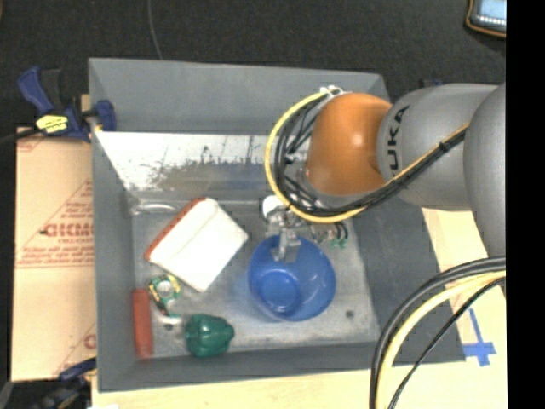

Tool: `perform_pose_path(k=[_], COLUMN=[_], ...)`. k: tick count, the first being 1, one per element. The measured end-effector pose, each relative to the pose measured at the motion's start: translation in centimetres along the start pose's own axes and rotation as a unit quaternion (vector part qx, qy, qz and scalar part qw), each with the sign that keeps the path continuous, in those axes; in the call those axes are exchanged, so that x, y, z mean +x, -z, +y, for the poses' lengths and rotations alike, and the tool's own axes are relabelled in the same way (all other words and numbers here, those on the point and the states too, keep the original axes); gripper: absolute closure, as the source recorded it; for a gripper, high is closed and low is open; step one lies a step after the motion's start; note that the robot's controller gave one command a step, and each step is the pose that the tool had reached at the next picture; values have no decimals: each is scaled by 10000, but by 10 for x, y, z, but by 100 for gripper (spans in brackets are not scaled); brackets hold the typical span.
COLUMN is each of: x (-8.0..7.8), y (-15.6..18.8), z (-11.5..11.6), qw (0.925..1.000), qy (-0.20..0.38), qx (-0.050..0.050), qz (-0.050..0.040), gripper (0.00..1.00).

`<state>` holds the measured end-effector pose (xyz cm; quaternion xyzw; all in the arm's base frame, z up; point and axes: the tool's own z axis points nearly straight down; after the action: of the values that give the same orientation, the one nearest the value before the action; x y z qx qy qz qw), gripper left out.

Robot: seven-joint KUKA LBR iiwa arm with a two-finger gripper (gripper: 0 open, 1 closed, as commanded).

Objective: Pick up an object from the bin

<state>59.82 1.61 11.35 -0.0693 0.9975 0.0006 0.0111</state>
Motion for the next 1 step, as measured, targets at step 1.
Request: perform_pose_path(k=[1], x=[-24], y=[121], z=[-1], qw=[9998], qy=[186], qx=[13], qz=[-64], gripper=[100])
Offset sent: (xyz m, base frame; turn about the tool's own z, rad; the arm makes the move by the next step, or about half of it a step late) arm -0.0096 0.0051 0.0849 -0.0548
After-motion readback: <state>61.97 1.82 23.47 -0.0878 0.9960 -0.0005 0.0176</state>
